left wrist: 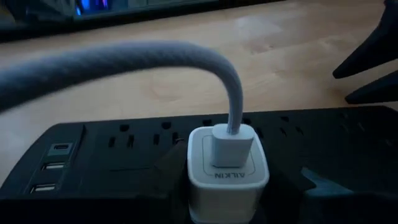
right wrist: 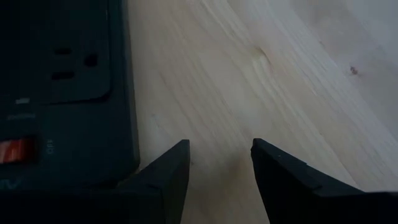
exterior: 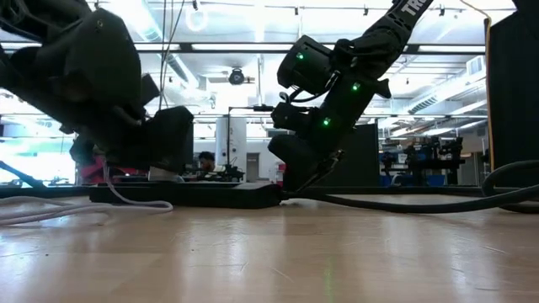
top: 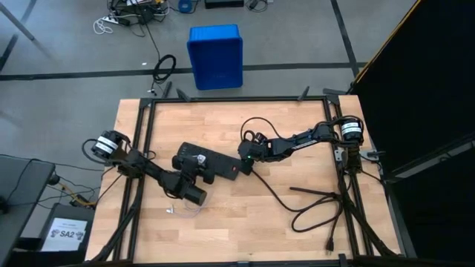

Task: Insert USB
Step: Insert the charger adapter into the outlet extension

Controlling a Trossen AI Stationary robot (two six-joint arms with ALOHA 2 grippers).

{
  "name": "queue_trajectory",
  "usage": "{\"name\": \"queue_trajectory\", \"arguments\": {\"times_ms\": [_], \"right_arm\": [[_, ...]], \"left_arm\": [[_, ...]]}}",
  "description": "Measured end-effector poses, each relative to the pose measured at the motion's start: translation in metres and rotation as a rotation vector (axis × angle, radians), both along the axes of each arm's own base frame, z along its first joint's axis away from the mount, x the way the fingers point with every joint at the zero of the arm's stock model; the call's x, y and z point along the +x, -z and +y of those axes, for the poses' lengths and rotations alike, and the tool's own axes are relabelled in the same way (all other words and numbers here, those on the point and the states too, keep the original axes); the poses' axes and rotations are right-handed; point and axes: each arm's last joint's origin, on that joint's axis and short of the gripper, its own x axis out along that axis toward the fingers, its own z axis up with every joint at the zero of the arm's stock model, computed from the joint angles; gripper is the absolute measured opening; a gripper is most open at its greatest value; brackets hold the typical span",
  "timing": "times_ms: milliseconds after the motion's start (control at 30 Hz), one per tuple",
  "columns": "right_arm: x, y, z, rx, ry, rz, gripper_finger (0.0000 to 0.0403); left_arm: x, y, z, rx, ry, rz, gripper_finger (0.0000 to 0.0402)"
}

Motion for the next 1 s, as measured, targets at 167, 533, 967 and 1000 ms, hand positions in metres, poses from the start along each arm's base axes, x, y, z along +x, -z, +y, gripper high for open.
{"name": "queue_trajectory", "arguments": {"times_ms": [167,533,967,1000], "right_arm": [[0.0,0.0,0.0,0.0,0.0,0.001,0.0147],[0.0,0.0,0.0,-0.004,-0.004,0.005,0.0147],[-0.001,0.0,0.0,-0.016,-0.016,0.017,0.0147],[-0.001,0.0,0.0,-0.02,-0.017,0.019,0.0147]], "left_arm": [[0.003,0.016,-0.001,0.108,-0.002,-0.024,0.0128],[0.006,0.023,-0.004,0.161,0.006,-0.032,0.014],[0.006,-0.026,-0.025,-0.048,0.094,0.192,0.0293],[0.005,-0.032,-0.028,-0.064,0.115,0.205,0.0293]]}}
